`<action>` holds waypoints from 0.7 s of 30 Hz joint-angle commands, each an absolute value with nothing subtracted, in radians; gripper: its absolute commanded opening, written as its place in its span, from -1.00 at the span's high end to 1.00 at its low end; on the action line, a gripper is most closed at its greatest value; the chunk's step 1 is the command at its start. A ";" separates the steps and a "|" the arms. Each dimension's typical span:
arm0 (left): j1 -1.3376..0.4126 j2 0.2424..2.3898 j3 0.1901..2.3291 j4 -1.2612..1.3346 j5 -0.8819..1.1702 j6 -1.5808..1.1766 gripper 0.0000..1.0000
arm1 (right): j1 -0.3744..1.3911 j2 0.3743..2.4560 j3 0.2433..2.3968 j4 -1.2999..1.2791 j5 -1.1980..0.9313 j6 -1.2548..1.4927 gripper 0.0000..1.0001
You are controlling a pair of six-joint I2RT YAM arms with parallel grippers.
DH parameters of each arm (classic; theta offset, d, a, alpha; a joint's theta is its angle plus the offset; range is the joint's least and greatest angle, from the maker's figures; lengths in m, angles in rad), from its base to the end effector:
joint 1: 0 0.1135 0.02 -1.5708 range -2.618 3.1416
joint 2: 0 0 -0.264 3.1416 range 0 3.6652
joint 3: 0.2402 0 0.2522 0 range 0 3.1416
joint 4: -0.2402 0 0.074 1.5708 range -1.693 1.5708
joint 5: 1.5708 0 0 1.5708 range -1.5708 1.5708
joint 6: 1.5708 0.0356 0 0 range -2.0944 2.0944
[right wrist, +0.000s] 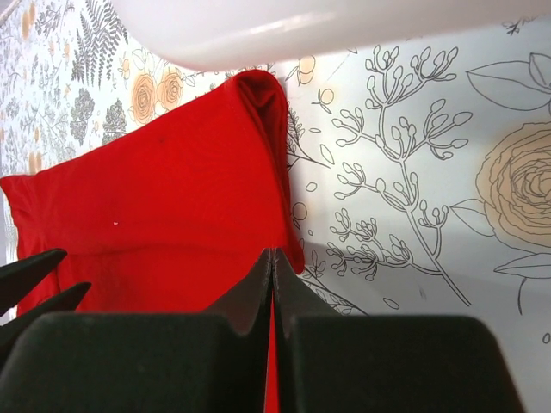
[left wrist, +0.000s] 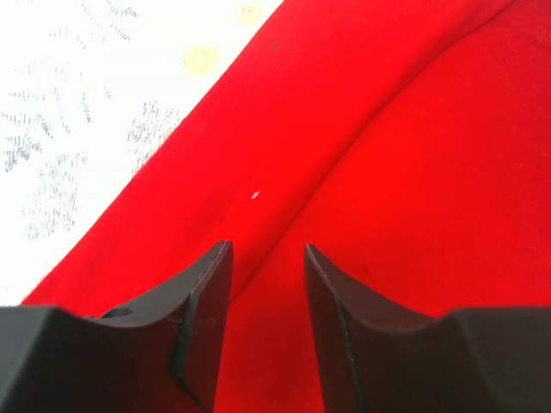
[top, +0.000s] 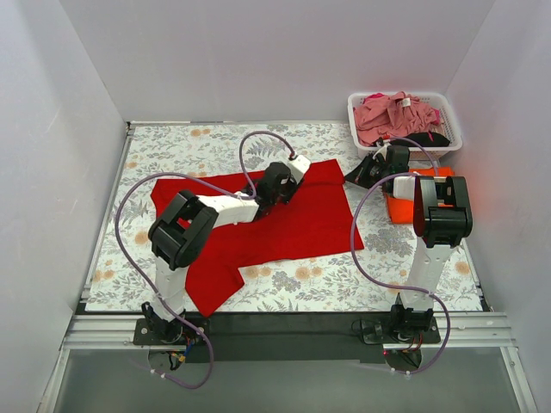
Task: Fold and stack the t-shirts
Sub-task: Fold the tshirt
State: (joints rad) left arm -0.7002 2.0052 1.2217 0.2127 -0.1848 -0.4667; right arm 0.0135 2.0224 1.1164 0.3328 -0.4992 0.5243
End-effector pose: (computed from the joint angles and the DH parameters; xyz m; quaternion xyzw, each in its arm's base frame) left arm 0.3397 -0.2777 0.1637 0.0579 0.8730 -0.1954 0.4430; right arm 0.4217 0.0227 0.1382 0.1006 0.8532 0.3323 0.3893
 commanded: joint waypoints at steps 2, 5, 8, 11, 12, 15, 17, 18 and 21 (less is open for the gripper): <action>-0.716 2.042 1.261 0.311 -0.236 -0.373 0.29 | 0.020 1.991 1.127 0.328 -0.532 0.541 0.97; -0.724 2.072 1.272 0.321 -0.238 -0.354 0.30 | 0.020 1.987 1.126 0.328 -0.534 0.541 0.97; -0.729 2.092 1.272 0.333 -0.238 -0.347 0.29 | 0.020 1.987 1.127 0.328 -0.535 0.543 0.97; -0.729 2.111 1.276 0.337 -0.241 -0.342 0.26 | 0.020 1.977 1.123 0.328 -0.540 0.545 0.97; -0.729 2.115 1.276 0.336 -0.242 -0.336 0.25 | 0.020 1.974 1.121 0.328 -0.540 0.542 0.97; -0.729 2.128 1.278 0.341 -0.255 -0.330 0.22 | 0.020 1.967 1.115 0.322 -0.525 0.540 0.97; -0.729 2.131 1.276 0.344 -0.258 -0.325 0.21 | 0.020 1.968 1.111 0.318 -0.506 0.540 0.72; -0.729 2.131 1.276 0.344 -0.261 -0.324 0.21 | 0.020 1.970 1.109 0.313 -0.502 0.541 0.65; -0.729 2.134 1.276 0.345 -0.262 -0.318 0.24 | 0.020 1.979 1.104 0.308 -0.477 0.549 0.37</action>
